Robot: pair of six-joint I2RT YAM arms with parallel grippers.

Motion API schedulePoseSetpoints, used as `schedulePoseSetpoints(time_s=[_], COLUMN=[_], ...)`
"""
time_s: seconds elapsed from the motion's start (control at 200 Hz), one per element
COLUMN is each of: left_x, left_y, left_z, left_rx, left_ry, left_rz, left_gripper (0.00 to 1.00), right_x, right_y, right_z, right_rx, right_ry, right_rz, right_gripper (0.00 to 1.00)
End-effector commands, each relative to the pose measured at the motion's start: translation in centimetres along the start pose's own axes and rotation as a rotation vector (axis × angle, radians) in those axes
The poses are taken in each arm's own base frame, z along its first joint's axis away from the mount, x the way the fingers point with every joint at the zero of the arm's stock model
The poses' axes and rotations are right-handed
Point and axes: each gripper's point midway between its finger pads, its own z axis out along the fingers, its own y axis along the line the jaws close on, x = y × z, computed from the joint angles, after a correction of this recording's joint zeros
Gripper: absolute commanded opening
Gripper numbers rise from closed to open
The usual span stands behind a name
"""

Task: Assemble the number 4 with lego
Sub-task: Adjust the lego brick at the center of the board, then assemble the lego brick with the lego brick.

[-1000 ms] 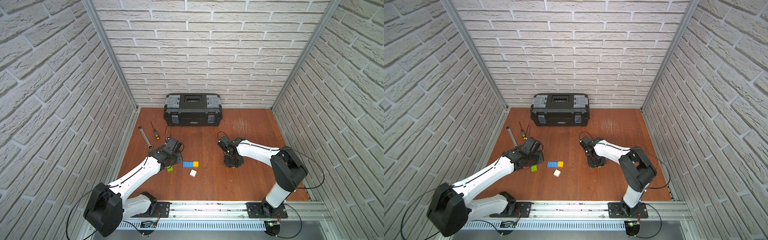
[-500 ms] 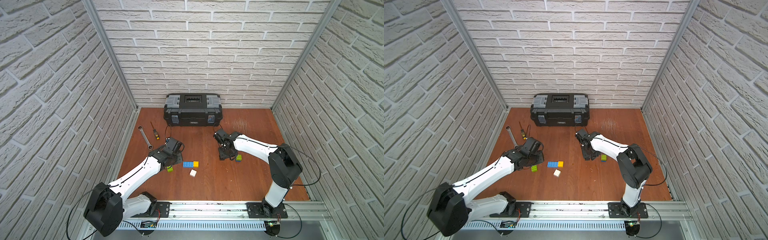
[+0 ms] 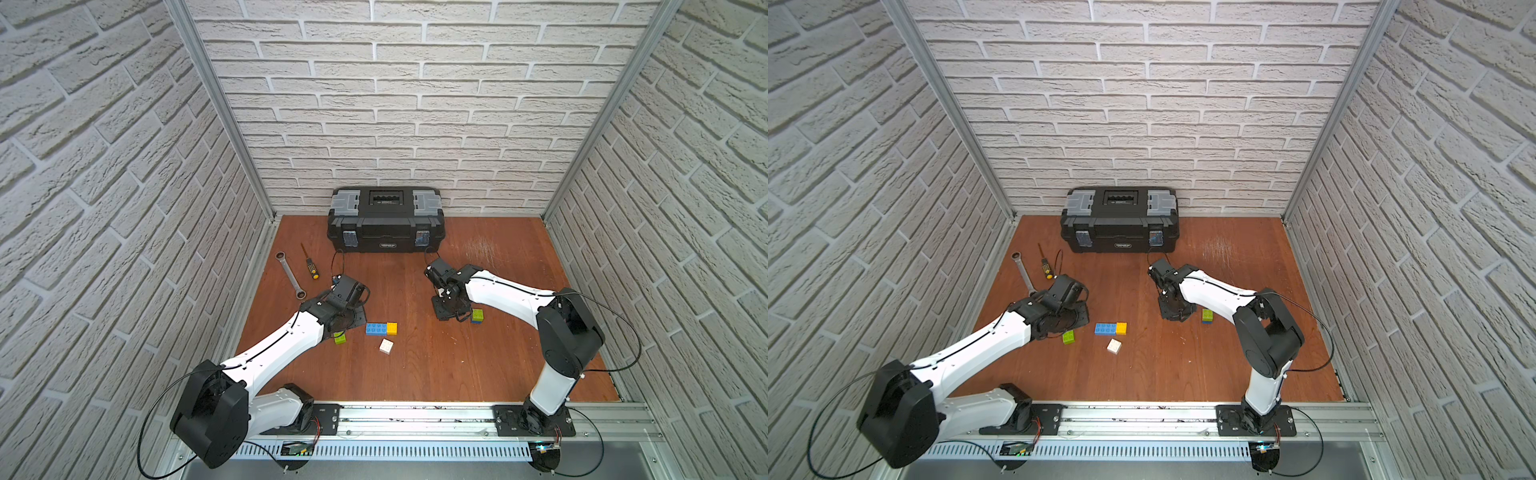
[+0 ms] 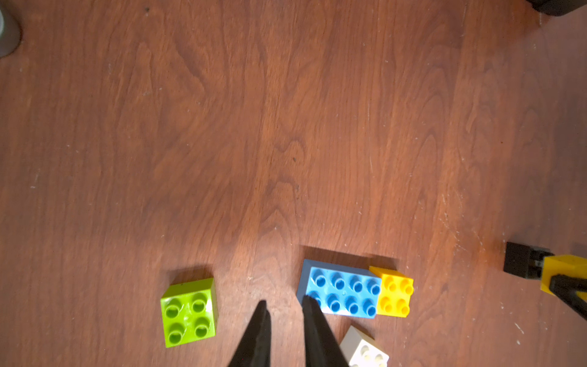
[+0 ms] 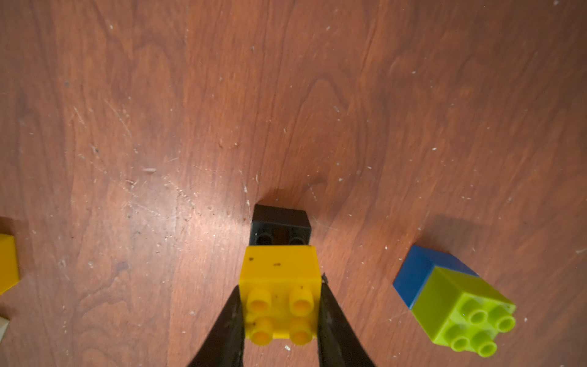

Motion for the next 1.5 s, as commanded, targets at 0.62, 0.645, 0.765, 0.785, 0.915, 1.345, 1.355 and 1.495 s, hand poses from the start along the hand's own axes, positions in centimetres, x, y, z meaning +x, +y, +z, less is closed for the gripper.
schedulePoseSetpoints(time_s=[0.62, 0.645, 0.765, 0.785, 0.915, 1.345, 1.355, 1.495], left_x=[0.4, 0.4, 0.3, 0.3, 0.2, 0.1, 0.1, 0.2], left_y=[0.0, 0.0, -0.1, -0.1, -0.1, -0.3, -0.3, -0.2], left_z=[0.6, 0.7, 0.6, 0.6, 0.5, 0.7, 0.7, 0.8], left_rx=[0.000, 0.000, 0.003, 0.003, 0.004, 0.004, 0.003, -0.001], left_ry=[0.007, 0.008, 0.006, 0.007, 0.004, 0.010, 0.010, 0.015], left_rz=[0.001, 0.002, 0.001, 0.003, 0.006, 0.004, 0.005, 0.010], left_gripper=[0.23, 0.23, 0.23, 0.23, 0.23, 0.23, 0.23, 0.23], right_x=[1.1, 1.0, 0.6, 0.5, -0.5, -1.3, -1.4, -1.5], right_y=[-0.8, -0.8, -0.4, -0.4, 0.0, 0.0, 0.1, -0.1], right_z=[4.4, 4.3, 4.1, 3.9, 2.0, -1.0, -1.0, -0.2], right_rx=[0.036, 0.032, 0.013, 0.010, -0.030, -0.067, -0.067, -0.039], right_ry=[0.146, 0.144, 0.141, 0.139, 0.083, 0.014, 0.015, 0.031], right_rz=[0.116, 0.123, 0.145, 0.147, 0.146, 0.176, 0.179, 0.191], right_gripper=[0.02, 0.02, 0.02, 0.02, 0.02, 0.02, 0.02, 0.02])
